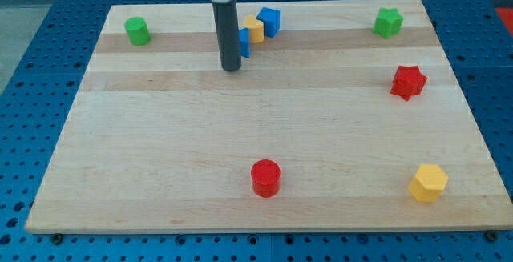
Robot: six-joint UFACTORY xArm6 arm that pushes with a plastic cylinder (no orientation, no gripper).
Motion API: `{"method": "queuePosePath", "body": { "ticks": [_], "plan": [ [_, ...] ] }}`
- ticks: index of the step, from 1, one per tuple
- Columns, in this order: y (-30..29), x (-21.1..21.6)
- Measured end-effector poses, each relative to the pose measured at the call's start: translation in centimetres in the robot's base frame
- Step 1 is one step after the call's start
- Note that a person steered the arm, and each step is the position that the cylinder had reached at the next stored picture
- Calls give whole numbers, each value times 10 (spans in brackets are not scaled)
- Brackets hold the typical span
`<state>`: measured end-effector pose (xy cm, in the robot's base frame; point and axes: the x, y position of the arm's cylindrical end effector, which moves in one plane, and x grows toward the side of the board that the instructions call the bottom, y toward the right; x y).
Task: Push the yellow hexagon towards up
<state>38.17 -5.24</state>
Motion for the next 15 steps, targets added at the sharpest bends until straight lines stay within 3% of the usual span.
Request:
{"method": "queuePosePath", "body": {
  "ticks": [3, 4, 14, 15],
  "plan": [
    [166, 181],
    [183, 234],
    [175, 237],
    [211, 230]
  ]
}}
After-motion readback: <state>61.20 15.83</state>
